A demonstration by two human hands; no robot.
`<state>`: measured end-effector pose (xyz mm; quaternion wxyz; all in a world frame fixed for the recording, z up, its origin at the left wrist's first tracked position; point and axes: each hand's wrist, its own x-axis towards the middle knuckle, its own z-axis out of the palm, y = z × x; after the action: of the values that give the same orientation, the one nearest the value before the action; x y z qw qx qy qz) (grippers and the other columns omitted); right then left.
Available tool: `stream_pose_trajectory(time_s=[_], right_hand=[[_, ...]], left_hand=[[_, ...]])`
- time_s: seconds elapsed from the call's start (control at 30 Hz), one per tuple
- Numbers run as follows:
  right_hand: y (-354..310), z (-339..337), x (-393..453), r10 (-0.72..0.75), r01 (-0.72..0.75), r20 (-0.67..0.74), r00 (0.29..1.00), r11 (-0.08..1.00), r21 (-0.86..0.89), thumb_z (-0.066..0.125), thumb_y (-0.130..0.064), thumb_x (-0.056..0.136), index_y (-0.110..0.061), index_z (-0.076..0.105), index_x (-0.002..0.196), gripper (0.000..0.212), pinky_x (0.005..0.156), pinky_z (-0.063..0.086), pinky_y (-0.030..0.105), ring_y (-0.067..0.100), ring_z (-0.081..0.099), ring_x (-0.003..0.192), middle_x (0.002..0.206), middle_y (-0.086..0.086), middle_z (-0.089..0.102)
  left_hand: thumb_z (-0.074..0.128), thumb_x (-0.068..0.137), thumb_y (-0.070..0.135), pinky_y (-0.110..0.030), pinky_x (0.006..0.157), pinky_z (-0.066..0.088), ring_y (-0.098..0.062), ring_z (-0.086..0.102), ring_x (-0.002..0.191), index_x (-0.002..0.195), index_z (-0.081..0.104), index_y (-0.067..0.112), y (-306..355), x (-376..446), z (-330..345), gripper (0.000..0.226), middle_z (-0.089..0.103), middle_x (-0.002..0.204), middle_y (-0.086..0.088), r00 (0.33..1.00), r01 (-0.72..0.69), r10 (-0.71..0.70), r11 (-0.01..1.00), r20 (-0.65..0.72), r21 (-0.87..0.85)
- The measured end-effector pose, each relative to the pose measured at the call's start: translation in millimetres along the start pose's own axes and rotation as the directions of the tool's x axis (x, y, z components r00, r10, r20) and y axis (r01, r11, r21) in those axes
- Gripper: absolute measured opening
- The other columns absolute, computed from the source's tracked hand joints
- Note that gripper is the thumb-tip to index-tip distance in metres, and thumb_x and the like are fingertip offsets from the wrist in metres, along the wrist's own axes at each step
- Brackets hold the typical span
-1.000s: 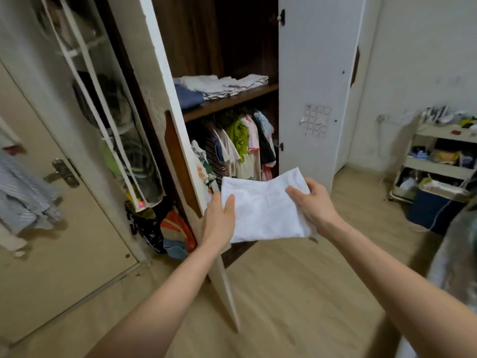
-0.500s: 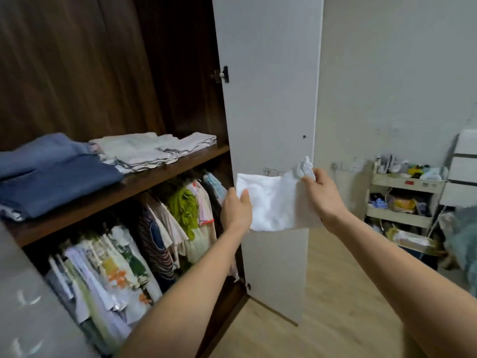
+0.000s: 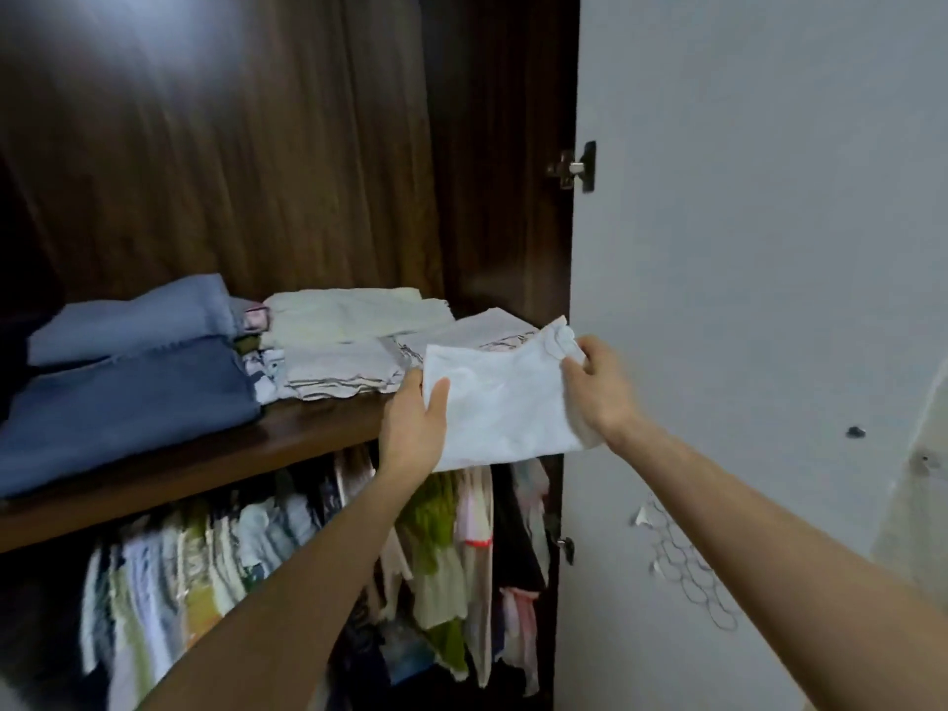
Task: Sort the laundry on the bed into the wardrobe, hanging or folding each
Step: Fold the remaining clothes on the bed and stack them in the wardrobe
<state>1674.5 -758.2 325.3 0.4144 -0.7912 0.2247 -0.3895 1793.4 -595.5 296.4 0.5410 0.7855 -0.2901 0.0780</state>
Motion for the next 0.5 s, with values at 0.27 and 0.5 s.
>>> stream_pose_trajectory(time_s=[0.27,0.5], right_hand=[[4.4,86.4,139.8,-0.199,0.216,0.204,0.959,0.974,-0.063,0.044,-0.014,0.099,-0.008,0.05,0.119,0.022,0.071,0.044,0.027,0.023,0.059,0.091,0.101,0.008,0.06],[7.0,113.1,253.0,-0.228,0.244,0.121,0.966,0.96,-0.139,0.047,-0.013,0.098,-0.008,0.05,0.121,0.024,0.047,0.032,0.02,0.01,0.047,0.055,0.069,-0.001,0.052]], left_hand=[[0.046,0.1,0.03,-0.03,0.082,0.044,-0.024,0.059,0.101,0.115,0.056,0.008,-38.3,115.9,-8.3,0.028,0.063,0.112,-0.007,0.981,0.021,0.0,0.994,-0.196,0.104],[0.048,0.099,0.033,-0.032,0.078,0.042,-0.027,0.057,0.097,0.109,0.056,0.004,-45.8,236.6,28.7,0.032,0.061,0.107,-0.012,0.975,0.107,-0.083,0.988,-0.208,0.107]])
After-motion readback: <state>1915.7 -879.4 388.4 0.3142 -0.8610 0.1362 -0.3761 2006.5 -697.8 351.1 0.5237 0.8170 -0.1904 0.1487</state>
